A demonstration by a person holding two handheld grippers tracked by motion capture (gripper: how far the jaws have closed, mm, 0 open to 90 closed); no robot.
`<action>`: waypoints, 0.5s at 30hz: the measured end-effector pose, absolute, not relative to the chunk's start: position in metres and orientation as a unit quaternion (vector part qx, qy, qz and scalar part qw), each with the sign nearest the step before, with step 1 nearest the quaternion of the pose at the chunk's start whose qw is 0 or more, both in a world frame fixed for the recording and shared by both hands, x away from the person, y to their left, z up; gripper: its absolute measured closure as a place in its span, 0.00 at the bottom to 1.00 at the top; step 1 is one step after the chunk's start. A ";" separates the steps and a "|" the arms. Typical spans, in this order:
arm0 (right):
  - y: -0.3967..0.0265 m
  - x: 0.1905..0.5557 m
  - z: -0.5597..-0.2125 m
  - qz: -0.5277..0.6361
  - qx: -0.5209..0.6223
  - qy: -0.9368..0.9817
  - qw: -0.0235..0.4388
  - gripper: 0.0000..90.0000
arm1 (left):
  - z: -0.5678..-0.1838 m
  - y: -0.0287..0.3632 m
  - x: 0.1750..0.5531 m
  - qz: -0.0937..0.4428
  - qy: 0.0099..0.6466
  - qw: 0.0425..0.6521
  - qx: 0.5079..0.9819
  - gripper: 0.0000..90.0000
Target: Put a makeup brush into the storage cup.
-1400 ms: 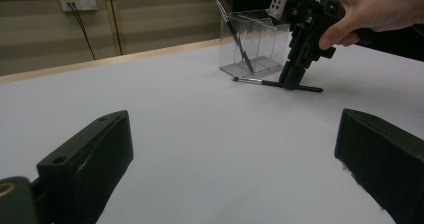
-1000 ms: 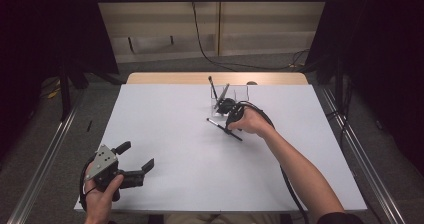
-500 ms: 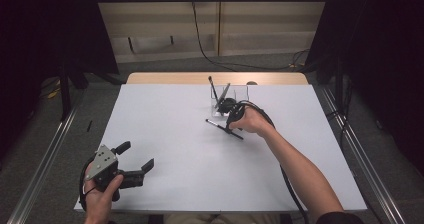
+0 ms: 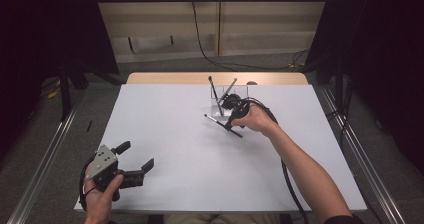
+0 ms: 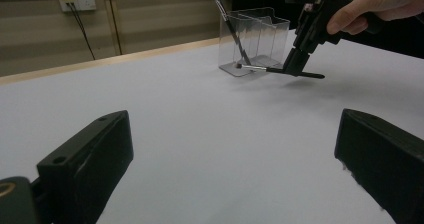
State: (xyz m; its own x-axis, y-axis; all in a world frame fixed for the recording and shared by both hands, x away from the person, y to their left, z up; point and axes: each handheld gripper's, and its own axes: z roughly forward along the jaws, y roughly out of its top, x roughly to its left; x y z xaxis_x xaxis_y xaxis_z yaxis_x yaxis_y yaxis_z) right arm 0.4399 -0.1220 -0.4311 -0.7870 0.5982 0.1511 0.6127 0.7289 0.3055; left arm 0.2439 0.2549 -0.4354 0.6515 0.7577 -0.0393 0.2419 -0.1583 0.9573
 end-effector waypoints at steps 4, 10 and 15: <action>-0.123 0.437 -0.426 -0.190 -0.323 -0.927 0.022 0.94 | -0.435 0.255 0.244 0.235 0.346 0.549 0.724 0.03; -0.128 0.433 -0.421 -0.233 -0.317 -0.919 0.018 0.94 | -0.435 0.255 0.243 0.235 0.345 0.551 0.723 0.03; -0.133 0.431 -0.417 -0.261 -0.320 -0.911 0.007 0.94 | -0.435 0.255 0.244 0.235 0.344 0.550 0.724 0.03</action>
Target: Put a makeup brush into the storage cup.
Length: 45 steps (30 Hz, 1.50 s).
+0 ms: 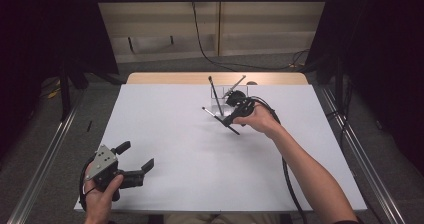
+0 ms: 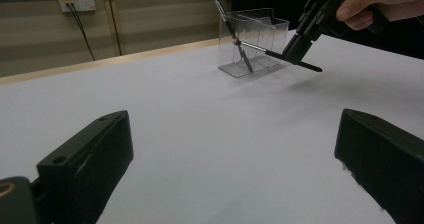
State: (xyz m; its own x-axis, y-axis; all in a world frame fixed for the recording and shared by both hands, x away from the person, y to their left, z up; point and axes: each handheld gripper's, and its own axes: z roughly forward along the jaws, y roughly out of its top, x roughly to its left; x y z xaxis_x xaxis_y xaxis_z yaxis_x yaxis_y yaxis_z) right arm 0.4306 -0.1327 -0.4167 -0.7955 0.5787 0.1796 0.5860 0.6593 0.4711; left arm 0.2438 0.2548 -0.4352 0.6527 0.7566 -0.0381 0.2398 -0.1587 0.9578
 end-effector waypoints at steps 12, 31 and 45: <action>-0.137 0.420 -0.406 -0.319 -0.320 -0.892 -0.009 0.94 | -0.435 0.254 0.243 0.236 0.344 0.552 0.722 0.03; -0.159 0.414 -0.401 -0.426 -0.342 -0.833 -0.085 0.94 | -0.435 0.254 0.243 0.237 0.344 0.551 0.722 0.03; -0.158 0.409 -0.393 -0.505 -0.326 -0.789 -0.126 0.94 | -0.434 0.254 0.242 0.237 0.340 0.552 0.723 0.03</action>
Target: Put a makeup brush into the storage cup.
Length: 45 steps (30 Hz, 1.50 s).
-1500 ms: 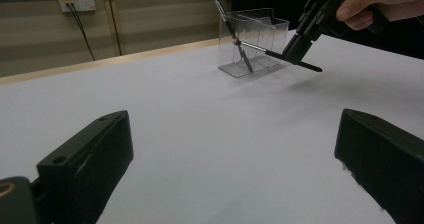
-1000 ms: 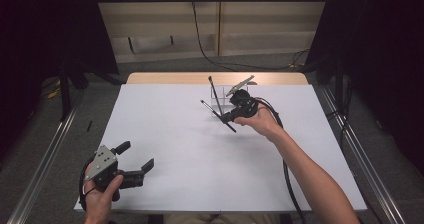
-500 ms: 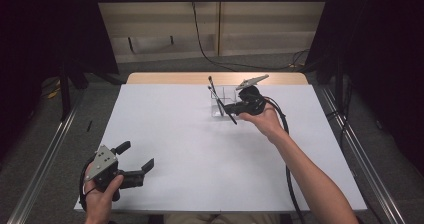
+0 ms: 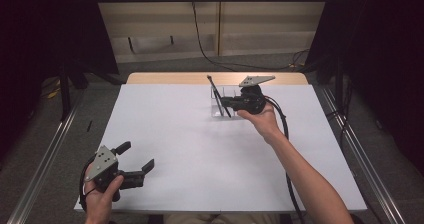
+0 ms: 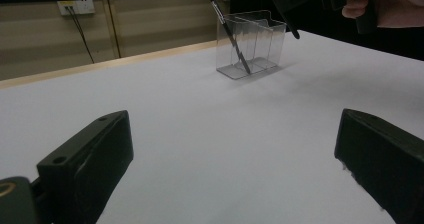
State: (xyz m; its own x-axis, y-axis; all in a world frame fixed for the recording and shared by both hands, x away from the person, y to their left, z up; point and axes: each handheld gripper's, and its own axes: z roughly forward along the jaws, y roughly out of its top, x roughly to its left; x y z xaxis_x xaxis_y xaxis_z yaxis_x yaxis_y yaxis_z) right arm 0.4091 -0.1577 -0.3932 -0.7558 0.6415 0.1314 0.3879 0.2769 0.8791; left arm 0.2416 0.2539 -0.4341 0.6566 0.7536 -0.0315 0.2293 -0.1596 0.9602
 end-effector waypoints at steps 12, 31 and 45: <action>-0.158 0.411 -0.390 0.566 0.320 0.744 0.154 0.94 | -0.434 0.254 0.242 0.237 0.342 0.552 0.723 0.03; -0.151 0.429 -0.391 0.571 0.328 0.733 0.169 0.94 | -0.435 0.253 0.244 0.235 0.340 0.552 0.724 0.03; -0.142 0.449 -0.372 0.567 0.332 0.731 0.184 0.94 | -0.435 0.254 0.244 0.236 0.340 0.551 0.725 0.03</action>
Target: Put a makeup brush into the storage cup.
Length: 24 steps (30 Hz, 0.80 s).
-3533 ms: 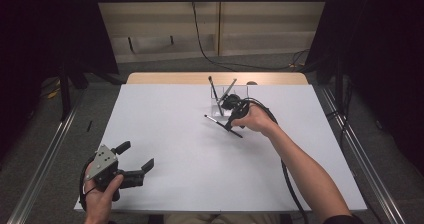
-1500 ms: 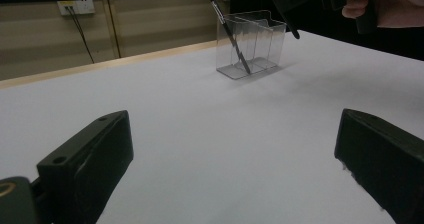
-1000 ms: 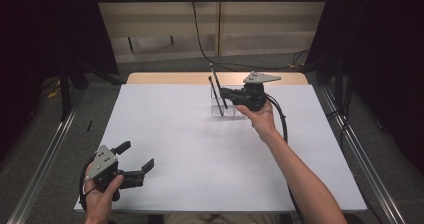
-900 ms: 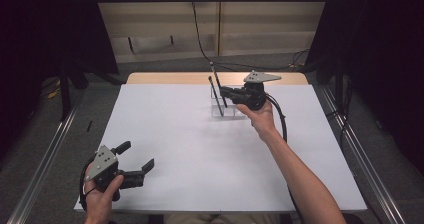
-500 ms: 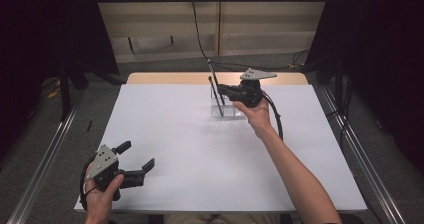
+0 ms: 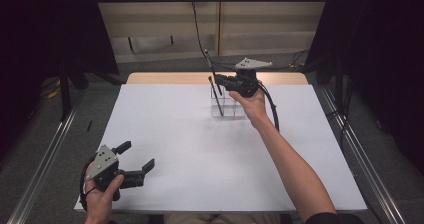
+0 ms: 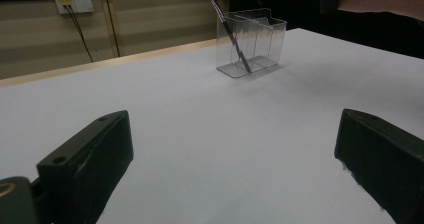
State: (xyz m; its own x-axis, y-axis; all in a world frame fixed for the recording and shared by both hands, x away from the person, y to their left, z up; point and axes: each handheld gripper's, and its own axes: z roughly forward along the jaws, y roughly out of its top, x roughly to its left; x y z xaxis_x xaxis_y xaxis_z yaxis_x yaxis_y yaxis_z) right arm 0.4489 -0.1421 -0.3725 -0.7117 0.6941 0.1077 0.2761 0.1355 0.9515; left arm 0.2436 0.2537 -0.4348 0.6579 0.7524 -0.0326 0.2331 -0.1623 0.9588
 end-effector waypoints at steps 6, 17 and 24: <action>-0.143 0.457 -0.372 0.562 0.343 0.729 0.187 0.94 | -0.435 0.254 0.244 0.236 0.340 0.550 0.725 0.03; -0.140 0.465 -0.384 0.555 0.356 0.729 0.182 0.94 | -0.435 0.255 0.243 0.236 0.341 0.552 0.724 0.03; -0.141 0.468 -0.392 0.551 0.358 0.732 0.179 0.94 | -0.435 0.255 0.244 0.236 0.341 0.550 0.725 0.03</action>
